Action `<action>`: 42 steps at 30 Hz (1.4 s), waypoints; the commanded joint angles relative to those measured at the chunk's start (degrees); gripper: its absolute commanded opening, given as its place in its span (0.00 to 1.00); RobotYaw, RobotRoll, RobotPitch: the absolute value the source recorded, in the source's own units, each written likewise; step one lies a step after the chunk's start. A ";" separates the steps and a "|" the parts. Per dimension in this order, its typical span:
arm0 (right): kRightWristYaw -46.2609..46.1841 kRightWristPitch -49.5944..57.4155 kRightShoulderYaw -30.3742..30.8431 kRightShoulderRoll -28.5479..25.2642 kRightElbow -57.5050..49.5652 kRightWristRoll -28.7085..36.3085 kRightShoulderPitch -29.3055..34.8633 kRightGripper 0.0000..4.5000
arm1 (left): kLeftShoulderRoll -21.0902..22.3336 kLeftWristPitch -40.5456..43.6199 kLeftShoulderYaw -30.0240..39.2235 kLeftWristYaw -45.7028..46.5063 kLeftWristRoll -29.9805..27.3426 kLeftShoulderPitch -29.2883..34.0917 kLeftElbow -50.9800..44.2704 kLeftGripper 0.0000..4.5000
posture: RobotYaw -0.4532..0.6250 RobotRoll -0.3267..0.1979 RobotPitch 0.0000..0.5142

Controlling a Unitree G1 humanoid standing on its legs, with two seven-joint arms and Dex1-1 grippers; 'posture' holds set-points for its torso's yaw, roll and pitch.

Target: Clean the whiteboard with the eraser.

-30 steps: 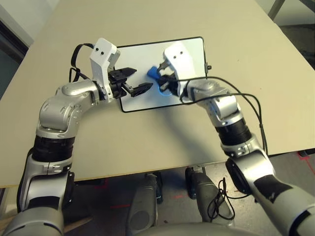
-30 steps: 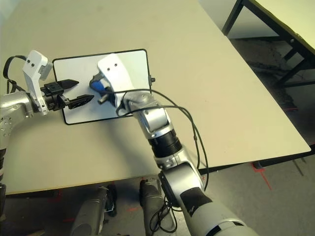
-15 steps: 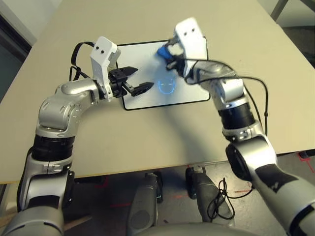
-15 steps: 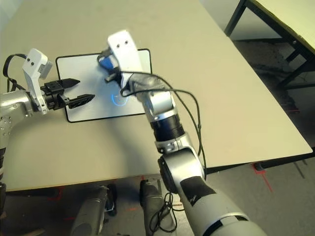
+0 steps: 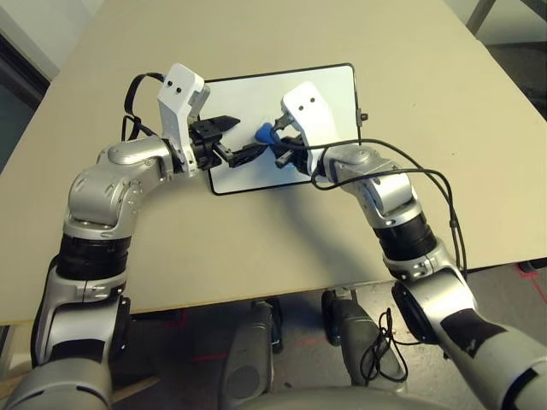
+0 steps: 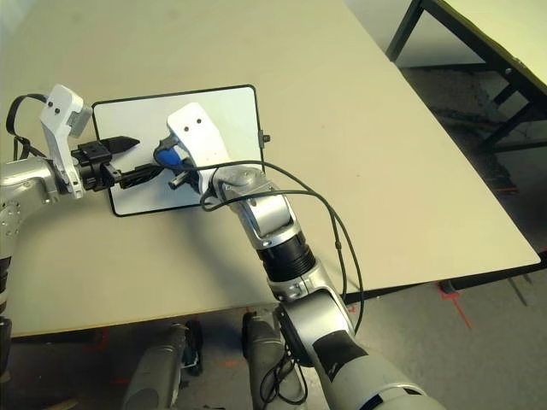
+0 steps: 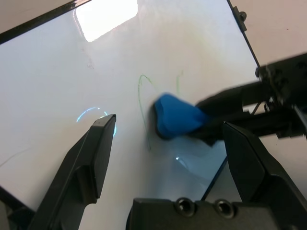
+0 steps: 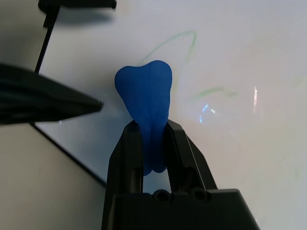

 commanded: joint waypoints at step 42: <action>8.34 4.11 8.18 -12.37 8.09 -6.62 -14.50 0.13 | -0.59 1.40 -0.39 0.20 -0.38 0.65 -1.29 1.00 | 0.46 0.62 0.46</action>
